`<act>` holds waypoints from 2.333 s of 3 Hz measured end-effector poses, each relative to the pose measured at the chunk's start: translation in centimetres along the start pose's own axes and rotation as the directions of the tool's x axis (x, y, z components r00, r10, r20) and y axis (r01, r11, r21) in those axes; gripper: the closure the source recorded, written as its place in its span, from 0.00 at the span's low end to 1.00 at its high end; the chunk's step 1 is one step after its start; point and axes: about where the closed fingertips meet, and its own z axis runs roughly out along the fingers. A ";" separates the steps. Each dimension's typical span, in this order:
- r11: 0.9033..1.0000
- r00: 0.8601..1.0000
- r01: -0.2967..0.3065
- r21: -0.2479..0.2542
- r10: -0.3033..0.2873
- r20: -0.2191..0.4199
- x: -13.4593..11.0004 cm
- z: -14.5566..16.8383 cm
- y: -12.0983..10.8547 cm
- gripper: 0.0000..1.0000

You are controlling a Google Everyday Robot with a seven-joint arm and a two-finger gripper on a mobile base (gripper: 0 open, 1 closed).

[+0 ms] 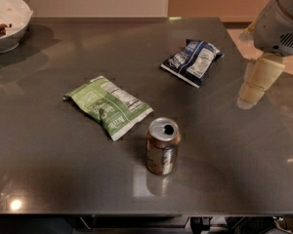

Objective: Move blue chip bag near orange can

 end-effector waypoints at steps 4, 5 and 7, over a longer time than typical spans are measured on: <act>0.983 0.975 -0.182 -0.003 0.181 0.126 -0.3 9.7 -14.5 0.00; 0.975 0.964 -0.223 -0.022 0.224 0.146 -0.8 12.6 -16.5 0.00; 0.960 0.940 -0.280 0.023 0.269 0.211 -1.5 15.6 -18.9 0.00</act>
Offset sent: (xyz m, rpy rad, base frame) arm 0.1446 -0.0199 -0.0316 0.1340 -0.0446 -0.1091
